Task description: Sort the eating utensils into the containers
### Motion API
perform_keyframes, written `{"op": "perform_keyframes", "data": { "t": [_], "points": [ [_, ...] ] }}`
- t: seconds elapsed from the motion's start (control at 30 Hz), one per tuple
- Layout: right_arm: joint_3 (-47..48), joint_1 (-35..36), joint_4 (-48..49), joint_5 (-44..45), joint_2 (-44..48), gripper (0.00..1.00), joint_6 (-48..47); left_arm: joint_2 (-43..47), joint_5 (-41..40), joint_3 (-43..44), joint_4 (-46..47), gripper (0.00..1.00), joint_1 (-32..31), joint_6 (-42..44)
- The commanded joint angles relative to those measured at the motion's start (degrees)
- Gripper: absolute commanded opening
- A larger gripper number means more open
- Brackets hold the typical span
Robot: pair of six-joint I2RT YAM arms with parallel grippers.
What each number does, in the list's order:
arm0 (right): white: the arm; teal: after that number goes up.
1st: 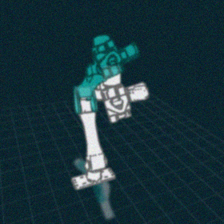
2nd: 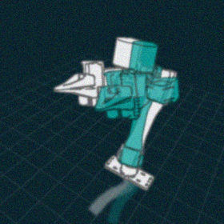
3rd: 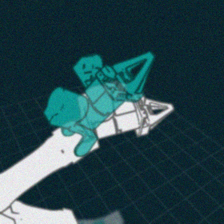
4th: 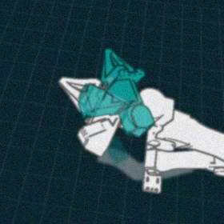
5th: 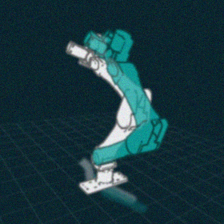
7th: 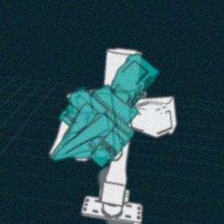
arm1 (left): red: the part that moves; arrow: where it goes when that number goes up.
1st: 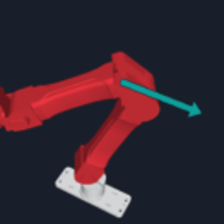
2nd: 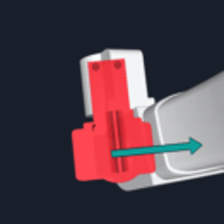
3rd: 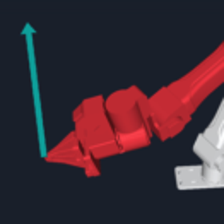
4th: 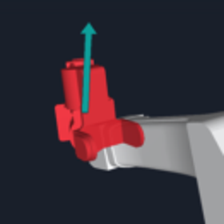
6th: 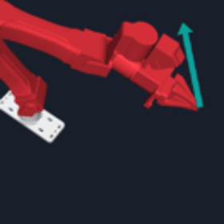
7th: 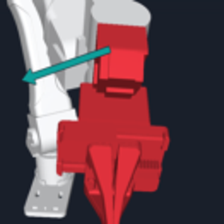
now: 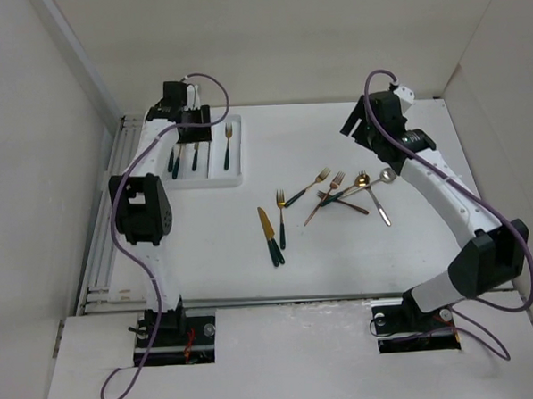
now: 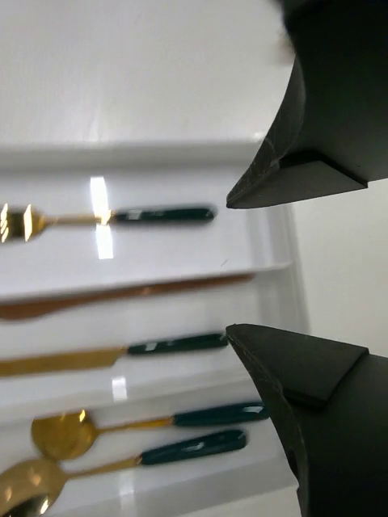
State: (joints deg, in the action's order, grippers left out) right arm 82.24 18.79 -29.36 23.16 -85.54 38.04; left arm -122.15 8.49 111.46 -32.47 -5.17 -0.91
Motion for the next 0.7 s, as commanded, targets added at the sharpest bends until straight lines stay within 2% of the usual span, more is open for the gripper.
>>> {"op": "perform_keyframes", "data": {
  "t": [0.0, 0.07, 0.17, 0.27, 0.4, 0.5, 0.67],
  "points": [
    [-4.6, 1.2, -0.3, 1.4, 6.3, 0.81, 4.1, 12.8, 2.1, -8.3, -0.6, 0.56, -6.5, -3.8],
    [-9.2, 1.9, -0.3, 1.4, 8.5, 0.81, 5.6, 15.8, 2.8, -12.9, -1.6, 0.56, -11.5, -4.4],
    [-14.4, 4.2, -0.3, 1.4, 12.7, 0.81, 7.9, 17.1, 4.1, -20.9, -4.4, 0.49, -17.4, -5.8],
    [-17.5, 6.4, -1.0, 2.1, 15.9, 0.81, 10.2, 18.4, 4.1, -26.8, -6.0, 0.46, -22.5, -6.3],
    [-22.3, 9.4, -2.6, 4.3, 20.1, 0.81, 13.4, 18.4, 4.6, -31.5, -7.3, 0.45, -26.8, -8.2],
    [-25.0, 10.3, -3.2, 6.0, 24.2, 0.81, 15.6, 19.0, 4.1, -35.6, -7.3, 0.39, -28.1, -9.5],
    [-28.3, 11.4, -5.6, 7.3, 29.5, 0.81, 17.8, 17.9, 5.0, -39.7, -6.2, 0.39, -31.7, -10.1]
  ]
}}
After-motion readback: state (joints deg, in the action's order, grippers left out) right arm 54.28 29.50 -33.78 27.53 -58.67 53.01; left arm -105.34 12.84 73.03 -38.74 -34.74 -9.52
